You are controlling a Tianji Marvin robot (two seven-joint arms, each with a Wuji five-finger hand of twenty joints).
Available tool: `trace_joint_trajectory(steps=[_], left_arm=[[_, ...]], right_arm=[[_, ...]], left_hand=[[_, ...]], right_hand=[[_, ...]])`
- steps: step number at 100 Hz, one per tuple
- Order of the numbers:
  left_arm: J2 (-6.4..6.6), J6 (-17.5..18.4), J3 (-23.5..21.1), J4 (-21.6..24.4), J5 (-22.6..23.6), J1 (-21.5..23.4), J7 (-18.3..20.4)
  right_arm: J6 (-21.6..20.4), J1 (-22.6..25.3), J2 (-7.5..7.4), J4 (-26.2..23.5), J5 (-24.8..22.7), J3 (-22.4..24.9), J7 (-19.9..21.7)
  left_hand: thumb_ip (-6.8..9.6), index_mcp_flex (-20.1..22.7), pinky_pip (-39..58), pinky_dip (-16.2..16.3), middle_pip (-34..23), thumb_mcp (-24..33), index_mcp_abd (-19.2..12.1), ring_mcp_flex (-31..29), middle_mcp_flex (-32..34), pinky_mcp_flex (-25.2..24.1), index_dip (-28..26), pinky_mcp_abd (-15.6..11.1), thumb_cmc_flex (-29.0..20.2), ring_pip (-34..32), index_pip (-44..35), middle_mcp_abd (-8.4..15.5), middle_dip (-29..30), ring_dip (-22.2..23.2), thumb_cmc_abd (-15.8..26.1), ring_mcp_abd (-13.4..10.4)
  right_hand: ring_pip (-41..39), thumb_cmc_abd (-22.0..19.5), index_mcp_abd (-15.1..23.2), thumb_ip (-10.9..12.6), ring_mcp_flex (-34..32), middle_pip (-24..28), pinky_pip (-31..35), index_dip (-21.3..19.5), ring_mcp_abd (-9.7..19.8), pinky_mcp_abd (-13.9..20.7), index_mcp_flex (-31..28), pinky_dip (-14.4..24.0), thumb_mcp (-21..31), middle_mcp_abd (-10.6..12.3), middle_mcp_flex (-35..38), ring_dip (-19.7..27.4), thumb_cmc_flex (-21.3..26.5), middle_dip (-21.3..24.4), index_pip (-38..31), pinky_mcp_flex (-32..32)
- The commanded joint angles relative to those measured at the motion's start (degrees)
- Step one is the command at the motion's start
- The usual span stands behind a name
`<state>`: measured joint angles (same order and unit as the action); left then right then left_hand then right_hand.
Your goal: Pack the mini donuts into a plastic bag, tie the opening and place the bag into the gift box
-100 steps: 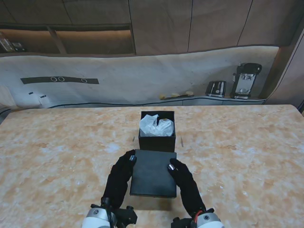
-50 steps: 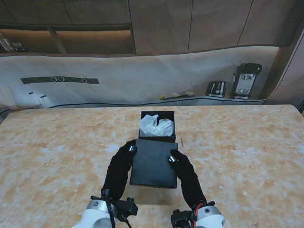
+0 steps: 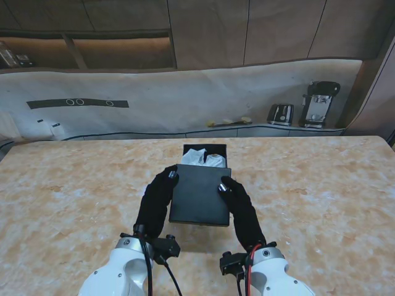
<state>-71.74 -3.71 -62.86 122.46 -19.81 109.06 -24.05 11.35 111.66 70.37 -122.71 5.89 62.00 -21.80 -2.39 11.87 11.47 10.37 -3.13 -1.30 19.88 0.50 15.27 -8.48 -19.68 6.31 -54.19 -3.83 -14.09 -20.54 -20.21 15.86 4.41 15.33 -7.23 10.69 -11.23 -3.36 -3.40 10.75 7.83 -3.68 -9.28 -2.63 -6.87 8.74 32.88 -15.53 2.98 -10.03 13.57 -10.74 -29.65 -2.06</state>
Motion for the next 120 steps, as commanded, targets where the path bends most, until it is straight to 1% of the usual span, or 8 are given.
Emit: trace_joint_trajectory(steps=[1, 42, 75, 120], left_arm=[[-0.78, -0.5, 1.2, 0.1, -0.8, -0.9, 2.0], [-1.59, -3.4, 1.0, -2.8, -3.1, -6.9, 1.7], [-2.21, -5.7, 0.8, -5.9, -4.9, -11.8, 1.8], [-2.73, -8.4, 0.6, -9.7, -5.9, -17.5, 2.7]], right_arm=[[0.4, -0.9, 1.16, -0.4, 1.0, -1.4, 1.8], [2.9, -6.5, 2.03, 1.7, 3.2, -1.6, 1.4], [4.7, -11.8, 2.9, 4.5, 4.3, -1.7, 0.6], [6.2, -17.7, 4.14, 8.3, 6.5, -2.1, -0.8]], left_hand=[[0.95, 1.1, 11.4, 2.1, 0.2, -0.2, -0.5, -7.9, 1.7, 5.7, 0.8, 2.9, -0.6, -11.1, -1.0, 0.5, 0.2, 2.5, 1.7, 3.7], [0.98, 1.6, 11.6, 2.1, 0.2, 0.0, -0.1, -8.1, 2.0, 5.7, 0.8, 2.8, -0.7, -11.0, -0.7, 0.5, 0.2, 2.6, 1.6, 3.7], [0.98, 1.8, 11.7, 2.2, 0.2, 0.0, -0.3, -8.3, 2.1, 5.7, 0.8, 2.7, -0.8, -10.8, -0.5, 0.7, 0.2, 2.6, 1.6, 3.5], [0.88, 3.1, 12.0, 2.4, 0.1, -0.1, -1.0, -8.6, 2.7, 5.8, 0.6, 2.5, -1.1, -10.9, -1.0, 0.4, 0.2, 2.7, 1.3, 3.4]], right_hand=[[-7.7, 0.5, 0.1, -1.5, -5.5, 10.3, 4.1, 0.6, 2.0, 1.5, 0.6, 2.7, 0.2, 3.2, 6.9, -1.6, -1.1, -1.2, -0.9, -3.0], [-7.6, 0.4, -0.2, -1.5, -5.6, 11.2, 4.0, 0.8, 2.1, 1.5, 0.1, 3.0, 0.1, 3.3, 6.8, -1.5, -0.8, -1.6, -0.5, -2.9], [-7.5, 0.3, -0.2, -1.5, -5.7, 11.4, 3.9, 0.9, 2.1, 1.5, -0.2, 3.1, -0.1, 3.2, 6.8, -1.5, -0.7, -1.7, -0.2, -3.0], [-7.3, 0.3, -0.2, -1.4, -5.7, 11.8, 3.8, 0.9, 2.0, 1.6, -0.6, 3.3, -0.5, 3.2, 6.8, -1.4, -0.4, -1.8, -0.1, -2.9]])
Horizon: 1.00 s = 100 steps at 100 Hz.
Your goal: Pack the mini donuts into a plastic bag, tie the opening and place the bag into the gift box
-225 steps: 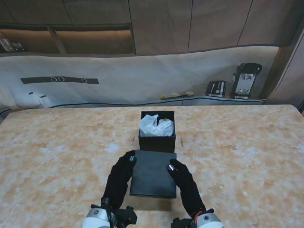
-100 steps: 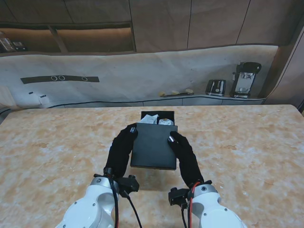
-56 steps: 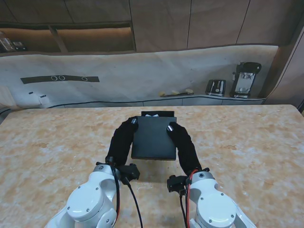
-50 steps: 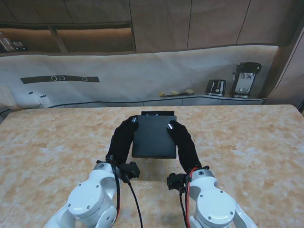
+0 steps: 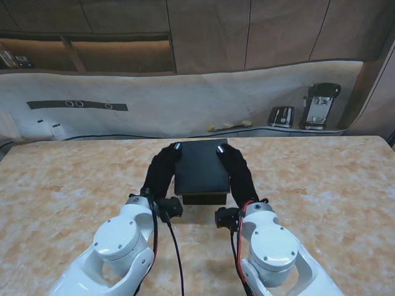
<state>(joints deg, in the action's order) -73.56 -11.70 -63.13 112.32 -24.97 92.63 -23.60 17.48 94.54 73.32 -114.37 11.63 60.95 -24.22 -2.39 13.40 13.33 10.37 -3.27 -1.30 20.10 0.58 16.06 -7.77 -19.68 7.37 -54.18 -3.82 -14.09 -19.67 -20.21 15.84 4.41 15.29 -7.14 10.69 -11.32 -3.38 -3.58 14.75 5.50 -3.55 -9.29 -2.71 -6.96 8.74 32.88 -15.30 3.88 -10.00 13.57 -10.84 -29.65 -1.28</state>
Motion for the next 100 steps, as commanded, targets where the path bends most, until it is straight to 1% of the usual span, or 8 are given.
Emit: trace_joint_trajectory(steps=[1, 45, 57, 66, 68, 78, 84, 100], left_arm=[[-0.92, -0.4, 0.9, 0.3, -0.7, -1.2, 2.2], [-1.57, -2.4, 0.9, -4.4, -1.4, -6.8, 2.8], [-1.69, -3.1, 0.7, -5.5, -1.7, -8.1, 3.1], [-1.77, -3.5, 0.6, -6.2, -1.8, -9.0, 3.3], [-1.8, -3.6, 0.6, -6.4, -1.9, -9.2, 3.3], [-1.9, -4.1, 0.5, -7.2, -2.3, -10.0, 3.5], [-1.96, -4.3, 0.5, -7.8, -2.6, -10.5, 3.6], [-2.08, -4.6, 0.5, -9.1, -3.0, -11.7, 4.1]], right_arm=[[0.1, -0.7, 1.21, 0.1, 0.8, -1.1, 1.6], [1.9, -5.6, 2.19, 3.9, 2.6, -1.6, 1.0], [2.2, -6.5, 2.4, 4.7, 3.0, -1.8, 0.9], [2.5, -7.2, 2.6, 5.3, 3.3, -1.9, 0.7], [2.5, -7.4, 2.63, 5.5, 3.3, -1.9, 0.6], [2.9, -8.0, 2.81, 6.1, 3.6, -1.9, 0.4], [3.0, -8.3, 2.87, 6.5, 3.6, -1.9, 0.4], [3.3, -9.1, 3.08, 7.5, 3.9, -1.9, 0.3]], left_hand=[[0.88, 1.6, 10.2, 2.4, 0.2, -0.1, -1.3, -8.6, 1.9, 5.0, 0.6, 1.4, -1.1, -10.9, -1.0, -0.3, 0.3, 2.7, 1.3, 3.5], [0.83, 1.9, 10.3, 2.4, 0.2, -0.2, -1.6, -8.8, 2.0, 5.1, 0.5, 1.2, -1.2, -11.0, -1.5, -0.2, 0.2, 2.8, 1.3, 3.3], [0.86, 1.9, 10.3, 2.4, 0.3, -0.1, -1.6, -8.7, 1.9, 5.0, 0.5, 1.2, -1.2, -10.9, -1.6, 0.1, 0.2, 2.8, 1.2, 3.2], [0.86, 2.1, 10.2, 2.4, 0.3, -0.1, -1.8, -8.8, 1.9, 5.1, 0.5, 1.1, -1.2, -10.9, -1.7, 0.0, 0.2, 2.8, 1.2, 3.2], [0.86, 2.2, 10.2, 2.4, 0.2, -0.1, -1.7, -8.8, 2.1, 5.1, 0.5, 1.1, -1.2, -10.9, -1.8, -0.3, 0.2, 2.8, 1.2, 3.2], [0.87, 2.2, 10.2, 2.4, 0.3, -0.1, -1.7, -8.7, 1.9, 5.1, 0.5, 1.1, -1.2, -10.9, -1.8, 0.1, 0.2, 2.8, 1.2, 3.2], [0.86, 2.0, 10.2, 2.4, 0.2, -0.1, -1.8, -8.8, 2.1, 5.1, 0.5, 1.1, -1.1, -10.9, -1.8, -0.3, 0.2, 2.8, 1.2, 3.2], [0.88, 2.2, 10.2, 2.4, 0.2, -0.1, -2.0, -8.8, 2.1, 5.1, 0.6, 1.1, -1.0, -10.8, -1.8, -0.1, 0.3, 2.8, 1.2, 3.1]], right_hand=[[-7.4, 0.3, -0.1, -1.4, -5.5, 7.8, 6.1, 0.7, 2.1, 1.7, -0.5, 3.3, -0.5, 2.9, 5.9, -1.4, -0.5, -1.7, -0.1, -3.7], [-7.3, 0.3, -0.2, -1.4, -5.6, 8.2, 6.0, 0.9, 2.0, 1.7, -0.8, 3.5, -0.7, 2.8, 5.9, -1.3, -0.2, -1.8, 0.4, -3.7], [-7.3, 0.2, -0.2, -1.4, -5.6, 8.3, 6.0, 0.9, 2.1, 1.7, -0.9, 3.6, -0.7, 2.9, 5.9, -1.3, -0.2, -1.9, 0.5, -3.7], [-7.2, 0.2, -0.2, -1.4, -5.6, 8.3, 6.0, 0.9, 2.0, 1.6, -1.0, 3.6, -0.8, 2.9, 5.9, -1.3, -0.2, -1.9, 0.6, -3.7], [-7.3, 0.2, -0.2, -1.4, -5.6, 8.3, 6.0, 0.9, 2.0, 1.6, -1.0, 3.6, -0.8, 2.9, 5.9, -1.3, -0.2, -1.9, 0.6, -3.7], [-7.2, 0.2, -0.2, -1.4, -5.6, 8.3, 6.0, 0.9, 2.0, 1.6, -1.1, 3.7, -0.7, 2.9, 5.9, -1.3, -0.1, -1.9, 0.6, -3.6], [-7.2, 0.3, -0.2, -1.4, -5.6, 8.4, 6.0, 0.9, 2.0, 1.6, -1.1, 3.7, -0.8, 2.9, 5.9, -1.3, -0.1, -1.9, 0.6, -3.6], [-7.2, 0.2, -0.2, -1.4, -5.5, 8.4, 5.9, 0.8, 2.0, 1.6, -1.1, 3.8, -0.8, 2.9, 5.9, -1.3, -0.1, -1.9, 0.7, -3.6]])
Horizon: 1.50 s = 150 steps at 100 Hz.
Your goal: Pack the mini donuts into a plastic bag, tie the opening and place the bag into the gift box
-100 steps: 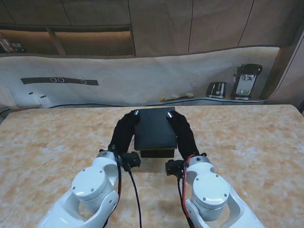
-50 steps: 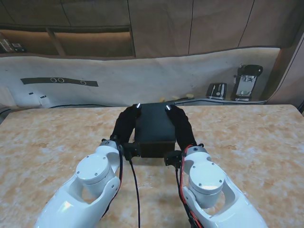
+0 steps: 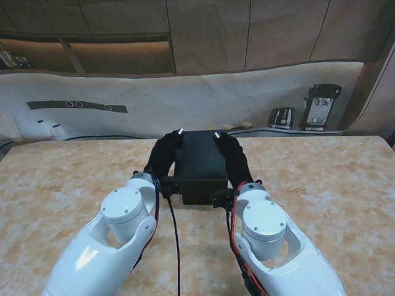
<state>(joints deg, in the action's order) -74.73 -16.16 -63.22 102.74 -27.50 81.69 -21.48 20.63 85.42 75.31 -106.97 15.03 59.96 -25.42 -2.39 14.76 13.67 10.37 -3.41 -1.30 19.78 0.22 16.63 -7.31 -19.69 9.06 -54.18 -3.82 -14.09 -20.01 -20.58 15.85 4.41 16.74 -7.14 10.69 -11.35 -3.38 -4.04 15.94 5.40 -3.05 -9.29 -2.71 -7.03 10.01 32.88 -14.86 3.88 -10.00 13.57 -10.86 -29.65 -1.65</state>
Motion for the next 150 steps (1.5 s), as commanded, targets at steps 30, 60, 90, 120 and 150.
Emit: trace_joint_trajectory(steps=[30, 60, 90, 120, 150], left_arm=[[-1.35, -1.4, 0.6, -2.2, -2.2, -3.2, 2.3], [-1.6, -2.0, 0.8, -5.1, -2.5, -5.6, 3.2], [-1.68, -2.6, 0.7, -6.8, -2.7, -6.6, 3.8], [-1.56, -3.3, 0.7, -5.7, -3.0, -6.1, 4.1], [-1.38, -3.2, 0.9, -4.8, -2.8, -5.9, 4.5]], right_arm=[[0.8, -1.3, 1.33, 1.7, 0.5, -0.7, 1.3], [2.2, -3.3, 1.79, 4.1, 0.8, -0.7, 1.2], [3.4, -4.5, 2.14, 6.0, 1.0, -0.8, 1.2], [3.9, -4.1, 2.16, 6.0, 0.4, -0.6, 1.0], [4.1, -3.8, 1.99, 5.8, -0.7, -0.3, 1.1]], left_hand=[[0.89, 1.3, 9.5, 2.2, 0.4, -0.2, -1.6, -8.3, 1.4, 4.6, 0.6, -0.8, -0.7, -10.5, -1.9, 0.4, 0.7, 2.7, 1.3, 1.5], [0.93, 1.6, 8.7, 1.8, 0.5, -0.1, -1.7, -8.2, 1.2, 4.6, 0.6, -0.9, -0.3, -10.2, -1.9, 0.6, 0.8, 2.6, 1.3, 1.4], [0.89, 1.7, 7.3, 1.1, 0.5, -0.2, -1.8, -8.1, 1.2, 4.6, 0.7, -1.1, 0.2, -9.6, -1.7, 0.7, 1.0, 2.5, 1.3, 1.2], [0.86, 2.0, 0.9, -2.1, 0.7, -0.3, -2.8, -7.4, 0.7, 4.6, 0.6, -1.2, 1.1, -8.0, -1.4, 1.9, 1.3, 2.2, 1.1, 0.1], [0.85, 2.7, -6.9, -1.7, 0.6, -0.3, -2.8, -7.8, 1.5, 5.2, 0.7, -1.3, 1.9, -6.6, -0.9, 2.9, 1.7, 2.2, 1.0, -0.8]], right_hand=[[-7.2, 0.2, -0.2, -1.4, -5.1, 7.2, 6.0, 0.3, 2.0, 1.5, -1.1, 2.7, -0.8, 2.4, 5.9, -1.3, 0.0, -1.8, 0.7, -3.3], [-7.0, 0.3, 0.0, -1.4, -4.9, 7.1, 6.0, 0.3, 2.1, 1.6, -1.2, 2.9, -0.8, 2.4, 5.8, -1.2, 0.1, -1.7, 0.9, -3.0], [-6.9, 0.2, 0.1, -1.4, -4.5, 6.8, 6.2, 0.3, 2.3, 1.0, -1.4, 3.3, -1.0, 2.5, 5.8, -1.2, 0.2, -1.6, 1.1, -2.6], [-6.8, 0.2, 0.2, -1.4, -4.1, 6.6, 7.0, 0.3, 2.7, 0.8, -1.5, 4.5, -1.2, 2.7, 5.8, -1.1, 0.4, -1.5, 1.2, -1.8], [-6.5, 0.1, 1.9, -1.2, -3.5, 7.3, 10.4, -0.1, 4.0, -1.1, -2.4, 9.2, -1.8, 4.2, 5.8, -0.9, 0.8, -2.0, 1.0, 0.2]])
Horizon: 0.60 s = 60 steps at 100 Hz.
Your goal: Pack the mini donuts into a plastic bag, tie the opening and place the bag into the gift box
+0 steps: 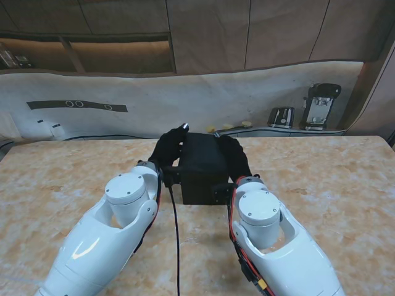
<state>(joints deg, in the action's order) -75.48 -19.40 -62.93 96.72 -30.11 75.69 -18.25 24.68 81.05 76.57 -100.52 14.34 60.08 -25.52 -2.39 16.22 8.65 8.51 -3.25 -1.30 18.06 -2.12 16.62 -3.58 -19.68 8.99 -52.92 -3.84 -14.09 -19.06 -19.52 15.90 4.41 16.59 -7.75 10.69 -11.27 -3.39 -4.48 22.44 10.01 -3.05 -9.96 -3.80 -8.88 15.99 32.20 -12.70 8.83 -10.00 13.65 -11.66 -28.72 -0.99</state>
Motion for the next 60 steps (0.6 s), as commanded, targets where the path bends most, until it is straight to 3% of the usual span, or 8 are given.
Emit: trace_joint_trajectory(steps=[1, 60], left_arm=[[-0.63, 0.0, 0.6, 1.2, -0.1, 0.1, 1.3], [-0.92, -2.2, 0.3, 0.1, 0.8, 0.4, 0.7]], right_arm=[[0.1, 0.6, 0.72, -0.7, 0.0, -0.3, 1.2], [2.1, 0.4, 0.44, -0.4, -0.4, -0.6, 3.1]], left_hand=[[0.84, 1.3, -2.5, 0.4, 0.5, -0.3, -1.1, -5.5, 1.4, 1.7, 0.7, -1.1, 0.7, -6.6, -0.7, 1.9, 0.7, 2.1, 1.0, -0.7], [0.88, 1.7, -6.4, 2.7, 0.6, -0.3, -0.7, -4.5, 0.5, 0.6, 0.7, -0.7, 0.7, -5.5, 0.2, 1.5, 0.8, 2.2, 1.2, -0.9]], right_hand=[[-5.8, 0.1, 1.9, -1.2, -2.9, 0.8, 5.8, -0.1, 4.7, 0.0, -0.5, 3.2, -1.1, 2.0, 0.8, -0.9, 0.8, -1.2, 0.1, -0.4], [-5.0, 0.4, 2.6, -0.9, -1.9, -1.2, 6.1, 0.0, 6.7, 0.4, -1.2, 6.1, -1.8, 3.1, 1.0, -0.5, 2.1, -0.2, 0.9, 3.3]])
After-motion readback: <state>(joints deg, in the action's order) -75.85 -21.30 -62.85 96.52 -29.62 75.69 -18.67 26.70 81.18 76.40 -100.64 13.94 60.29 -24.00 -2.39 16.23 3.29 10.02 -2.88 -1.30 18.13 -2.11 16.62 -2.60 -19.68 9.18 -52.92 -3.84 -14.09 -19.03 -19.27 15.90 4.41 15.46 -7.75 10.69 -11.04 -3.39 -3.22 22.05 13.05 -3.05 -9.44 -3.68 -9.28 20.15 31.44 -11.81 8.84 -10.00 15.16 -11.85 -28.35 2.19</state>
